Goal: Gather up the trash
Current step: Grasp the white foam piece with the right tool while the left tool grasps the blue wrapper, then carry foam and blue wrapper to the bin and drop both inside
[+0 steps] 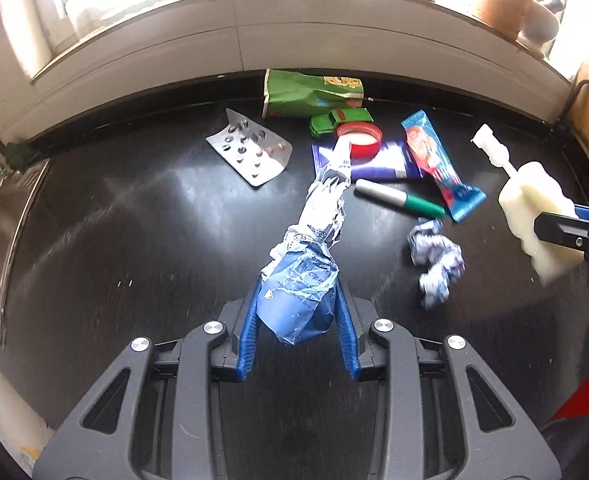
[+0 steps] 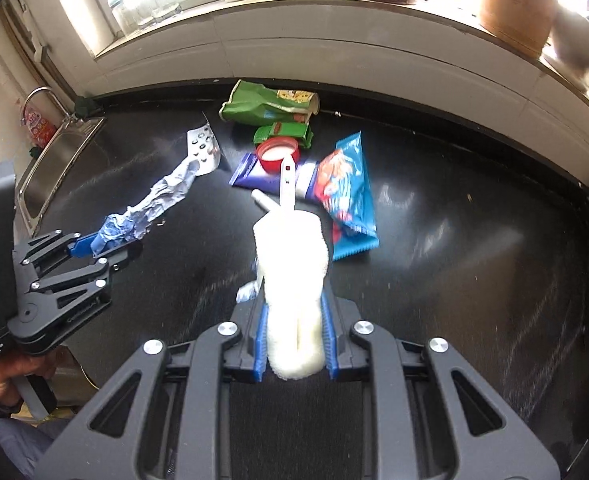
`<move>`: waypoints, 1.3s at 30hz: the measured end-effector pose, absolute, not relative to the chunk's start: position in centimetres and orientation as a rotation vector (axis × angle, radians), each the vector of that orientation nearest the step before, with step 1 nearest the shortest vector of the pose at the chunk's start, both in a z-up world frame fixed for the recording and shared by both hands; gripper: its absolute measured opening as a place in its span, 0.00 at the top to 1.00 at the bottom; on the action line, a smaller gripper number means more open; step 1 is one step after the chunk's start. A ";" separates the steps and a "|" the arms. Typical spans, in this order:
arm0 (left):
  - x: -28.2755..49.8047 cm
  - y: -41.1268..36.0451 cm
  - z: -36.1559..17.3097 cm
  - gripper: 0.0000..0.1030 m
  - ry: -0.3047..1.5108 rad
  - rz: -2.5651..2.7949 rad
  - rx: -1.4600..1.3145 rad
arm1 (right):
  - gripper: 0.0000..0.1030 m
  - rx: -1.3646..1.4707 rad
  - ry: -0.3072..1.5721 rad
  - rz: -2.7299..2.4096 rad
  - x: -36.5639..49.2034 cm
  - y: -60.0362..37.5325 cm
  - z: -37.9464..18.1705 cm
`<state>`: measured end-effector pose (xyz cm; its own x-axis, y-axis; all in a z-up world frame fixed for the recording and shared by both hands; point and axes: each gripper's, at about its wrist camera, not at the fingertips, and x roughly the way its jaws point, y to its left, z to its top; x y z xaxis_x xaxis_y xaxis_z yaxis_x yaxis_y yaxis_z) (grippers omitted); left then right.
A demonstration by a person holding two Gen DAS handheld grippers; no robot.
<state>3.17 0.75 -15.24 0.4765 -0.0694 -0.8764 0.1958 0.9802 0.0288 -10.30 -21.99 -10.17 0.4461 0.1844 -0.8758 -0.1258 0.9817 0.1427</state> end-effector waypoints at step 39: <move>-24.5 32.0 -16.2 0.67 1.047 0.720 -0.385 | 0.78 -0.440 1.109 1.106 -19.4 21.5 -11.2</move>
